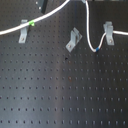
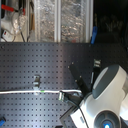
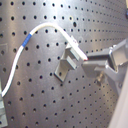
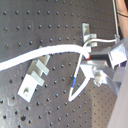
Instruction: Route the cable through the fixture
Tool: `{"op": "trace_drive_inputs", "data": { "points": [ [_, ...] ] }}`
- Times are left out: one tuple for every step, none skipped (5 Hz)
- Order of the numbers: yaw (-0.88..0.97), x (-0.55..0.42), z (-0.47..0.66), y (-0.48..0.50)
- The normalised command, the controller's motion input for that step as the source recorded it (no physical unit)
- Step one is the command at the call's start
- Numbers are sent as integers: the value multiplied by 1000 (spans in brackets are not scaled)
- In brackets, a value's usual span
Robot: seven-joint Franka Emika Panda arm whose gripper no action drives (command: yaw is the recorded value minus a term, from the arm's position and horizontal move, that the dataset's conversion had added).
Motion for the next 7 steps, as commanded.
{"op": "trace_drive_inputs", "data": {
  "points": [
    [0,17,-27,11],
    [-197,-79,-51,469],
    [-63,-142,-5,488],
    [0,-182,-6,474],
    [-560,-2,34,106],
    [-900,6,82,-7],
    [-943,45,108,-39]
  ]
}}
